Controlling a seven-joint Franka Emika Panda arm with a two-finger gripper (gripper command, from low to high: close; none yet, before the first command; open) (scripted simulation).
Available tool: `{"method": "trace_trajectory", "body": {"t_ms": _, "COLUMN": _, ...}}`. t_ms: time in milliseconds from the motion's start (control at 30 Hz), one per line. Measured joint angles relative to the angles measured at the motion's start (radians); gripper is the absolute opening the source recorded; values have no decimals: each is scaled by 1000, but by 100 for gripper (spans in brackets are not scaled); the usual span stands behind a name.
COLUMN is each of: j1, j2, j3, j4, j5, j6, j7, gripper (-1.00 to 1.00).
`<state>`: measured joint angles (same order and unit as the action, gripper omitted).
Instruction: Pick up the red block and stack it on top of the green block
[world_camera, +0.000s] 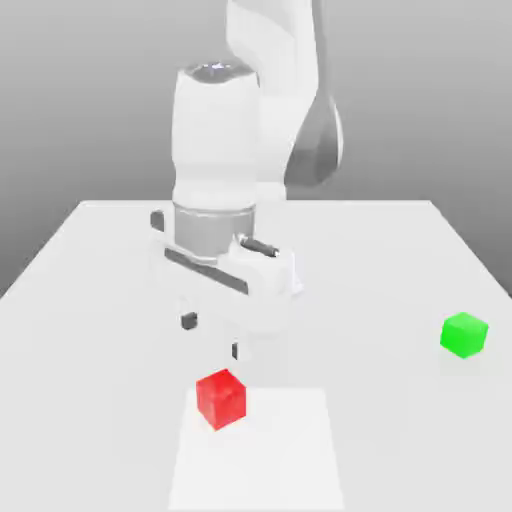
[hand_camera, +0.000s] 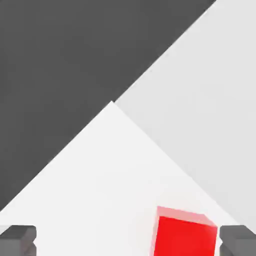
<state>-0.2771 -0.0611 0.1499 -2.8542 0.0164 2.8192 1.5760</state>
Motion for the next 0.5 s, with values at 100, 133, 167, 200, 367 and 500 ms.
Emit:
{"method": "trace_trajectory", "body": {"t_ms": 100, "j1": 2, "j2": 118, "j3": -20, "j4": 0, "j5": -48, "j6": 96, "j7": 58, "gripper": 0}}
{"method": "trace_trajectory", "body": {"t_ms": 133, "j1": 11, "j2": 155, "j3": -34, "j4": 4, "j5": -69, "j6": 127, "j7": 75, "gripper": 0}}
{"method": "trace_trajectory", "body": {"t_ms": 167, "j1": 30, "j2": 191, "j3": -55, "j4": 8, "j5": -82, "j6": 158, "j7": 84, "gripper": 0}}
{"method": "trace_trajectory", "body": {"t_ms": 200, "j1": 41, "j2": 227, "j3": -72, "j4": 13, "j5": -104, "j6": 189, "j7": 100, "gripper": 0}}
{"method": "trace_trajectory", "body": {"t_ms": 367, "j1": 56, "j2": 256, "j3": -90, "j4": 17, "j5": -116, "j6": 215, "j7": 109, "gripper": -100}}
{"method": "trace_trajectory", "body": {"t_ms": 500, "j1": 51, "j2": 237, "j3": -82, "j4": 14, "j5": -107, "j6": 198, "j7": 104, "gripper": -100}}
